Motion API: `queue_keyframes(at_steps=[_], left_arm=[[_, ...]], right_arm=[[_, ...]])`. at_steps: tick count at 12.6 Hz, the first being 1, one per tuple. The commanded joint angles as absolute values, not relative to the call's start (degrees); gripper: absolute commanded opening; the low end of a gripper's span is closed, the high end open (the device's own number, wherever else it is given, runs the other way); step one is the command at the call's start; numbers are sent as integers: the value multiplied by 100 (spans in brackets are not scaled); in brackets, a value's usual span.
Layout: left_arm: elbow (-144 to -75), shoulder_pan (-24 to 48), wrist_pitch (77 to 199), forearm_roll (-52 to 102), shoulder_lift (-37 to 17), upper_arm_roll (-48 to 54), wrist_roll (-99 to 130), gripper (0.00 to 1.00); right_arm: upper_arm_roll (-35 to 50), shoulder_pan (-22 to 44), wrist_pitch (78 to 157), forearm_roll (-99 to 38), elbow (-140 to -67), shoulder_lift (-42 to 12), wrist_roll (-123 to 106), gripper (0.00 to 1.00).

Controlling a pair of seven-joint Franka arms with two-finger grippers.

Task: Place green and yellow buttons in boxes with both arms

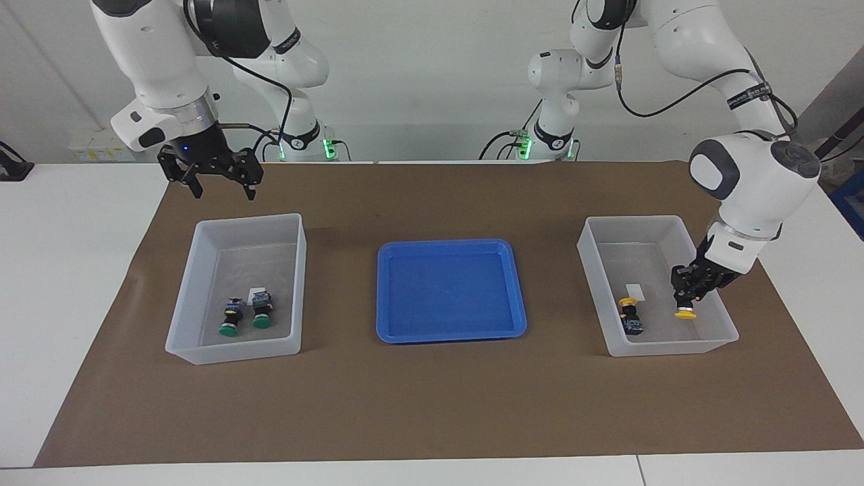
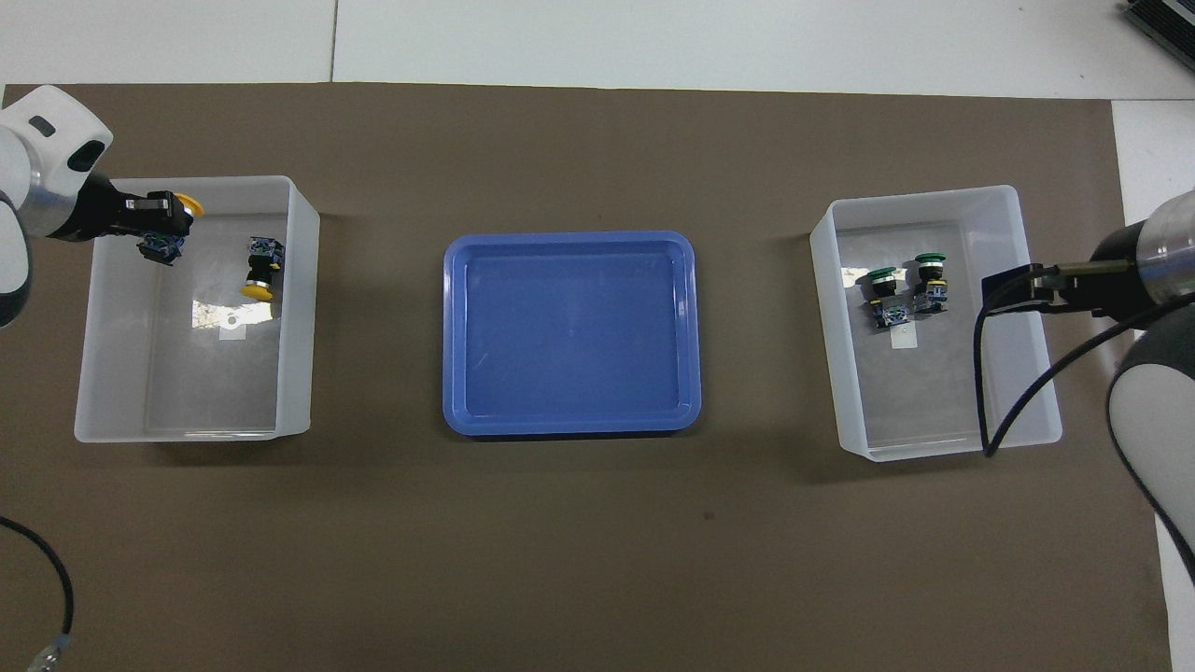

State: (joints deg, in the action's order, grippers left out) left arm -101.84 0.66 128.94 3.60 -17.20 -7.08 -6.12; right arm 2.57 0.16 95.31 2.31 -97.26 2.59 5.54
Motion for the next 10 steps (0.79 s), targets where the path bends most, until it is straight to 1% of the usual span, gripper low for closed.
queue_keyframes(at_steps=[1, 4, 5, 6, 7, 8, 9, 10], left_arm=[[-10879, -17, 13612, 255, -1538, -686, -677, 0], [-11004, -35, 13860, 255, -1687, -686, -651, 0], [-11013, -18, 13947, 255, -1714, -686, -633, 0], [-11039, 0, 13957, 255, -1723, -686, -624, 21], [-11039, 44, 13948, 255, -1723, -686, -615, 51], [-11039, 70, 13948, 255, -1723, -694, -624, 72], [-11030, 79, 13948, 255, -1723, -686, -624, 88], [-10995, 79, 13922, 255, -1723, -694, -624, 93]], right_arm=[[193, 35, 9431, 62, -9800, 369, 545, 100], [167, 122, 9396, 62, -9739, 360, 492, 100], [-51, 271, 9396, 62, -9730, 360, 483, 100], [-375, 603, 9387, 62, -9712, 352, 483, 100], [-526, 702, 9378, 53, -9677, 325, 483, 100], [-519, 677, 9361, 53, -9651, 299, 483, 100], [-492, 651, 9334, 70, -9598, 281, 483, 100], [-475, 616, 9334, 88, -9589, 264, 475, 100]])
